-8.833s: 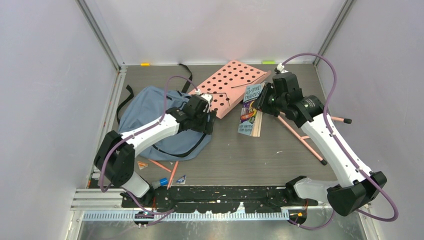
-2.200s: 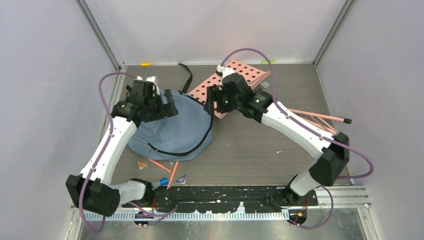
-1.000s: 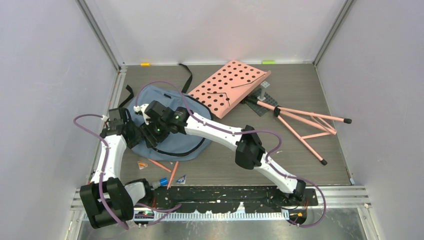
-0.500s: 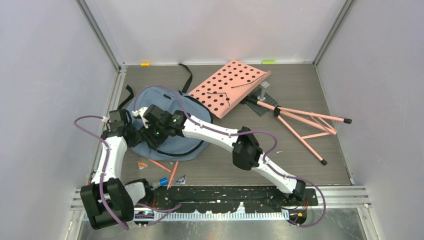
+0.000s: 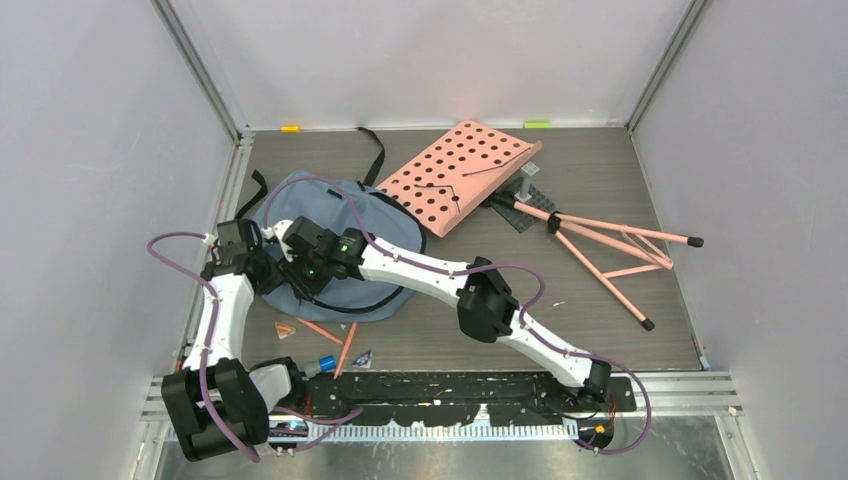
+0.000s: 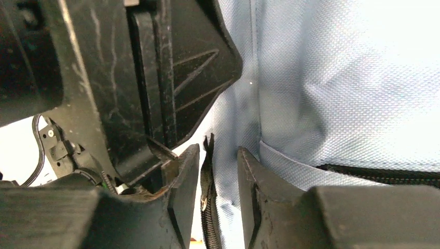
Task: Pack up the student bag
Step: Zip the student bag at the center of the board.
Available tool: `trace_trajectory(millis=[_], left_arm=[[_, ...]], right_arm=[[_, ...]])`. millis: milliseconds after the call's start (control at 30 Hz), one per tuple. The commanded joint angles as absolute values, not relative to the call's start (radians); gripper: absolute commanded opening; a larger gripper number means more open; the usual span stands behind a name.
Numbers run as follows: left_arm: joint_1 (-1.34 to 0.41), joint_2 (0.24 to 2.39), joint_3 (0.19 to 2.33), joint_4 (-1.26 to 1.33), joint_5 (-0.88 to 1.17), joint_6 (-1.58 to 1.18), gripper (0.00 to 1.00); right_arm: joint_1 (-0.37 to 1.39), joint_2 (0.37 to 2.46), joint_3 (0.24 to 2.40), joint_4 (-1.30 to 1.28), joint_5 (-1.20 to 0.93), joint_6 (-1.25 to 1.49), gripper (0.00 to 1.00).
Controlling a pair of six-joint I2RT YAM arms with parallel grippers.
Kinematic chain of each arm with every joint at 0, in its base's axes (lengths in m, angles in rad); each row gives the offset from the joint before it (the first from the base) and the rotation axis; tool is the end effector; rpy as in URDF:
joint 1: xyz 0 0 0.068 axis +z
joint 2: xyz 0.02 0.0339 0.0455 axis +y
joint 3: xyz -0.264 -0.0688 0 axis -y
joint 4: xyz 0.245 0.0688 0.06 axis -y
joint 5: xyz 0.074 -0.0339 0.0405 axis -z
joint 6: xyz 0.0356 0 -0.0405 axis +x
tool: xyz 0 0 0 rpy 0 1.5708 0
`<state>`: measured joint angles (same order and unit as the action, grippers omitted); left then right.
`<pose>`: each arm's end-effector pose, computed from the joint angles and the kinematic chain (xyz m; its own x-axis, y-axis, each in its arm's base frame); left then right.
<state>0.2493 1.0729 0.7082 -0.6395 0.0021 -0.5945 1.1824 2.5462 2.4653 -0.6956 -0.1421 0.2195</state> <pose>0.1968 0.0500 0.2216 -0.5398 -0.7154 -0.4437 -0.6615 0.6865 -0.3021 0.2095 0.5253 0.2250 -0.4668 -0.5718 -0.6746 -0.8738 0.4159 0.2522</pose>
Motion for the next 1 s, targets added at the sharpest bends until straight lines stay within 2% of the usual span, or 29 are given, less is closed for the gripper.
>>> trace_trajectory(millis=[0,100,300,633,700,867,967], left_arm=[[0.252,1.053,0.703,-0.638,0.044,-0.584,0.0],[0.251,1.056,0.704,-0.639,0.05,-0.578,0.0],[0.252,1.058,0.71,-0.65,0.05,-0.563,0.0],[0.253,1.054,0.702,-0.653,0.045,-0.556,0.0],[0.253,1.055,0.701,-0.653,0.044,-0.557,0.0],[0.253,1.054,0.707,-0.654,0.042,-0.555,0.0],[0.255,1.059,0.715,-0.653,0.033,-0.553,0.0]], right_arm=[[1.187,2.545,2.531,-0.644,-0.08,0.225,0.36],[1.187,2.549,2.546,-0.64,-0.061,0.232,0.3],[1.187,2.566,2.568,-0.632,-0.072,0.233,0.25],[1.186,2.571,2.551,-0.623,-0.117,0.243,0.3],[1.187,2.573,2.553,-0.623,-0.12,0.242,0.27],[1.187,2.563,2.566,-0.628,-0.112,0.242,0.05],[1.186,2.543,2.581,-0.63,-0.094,0.253,0.01]])
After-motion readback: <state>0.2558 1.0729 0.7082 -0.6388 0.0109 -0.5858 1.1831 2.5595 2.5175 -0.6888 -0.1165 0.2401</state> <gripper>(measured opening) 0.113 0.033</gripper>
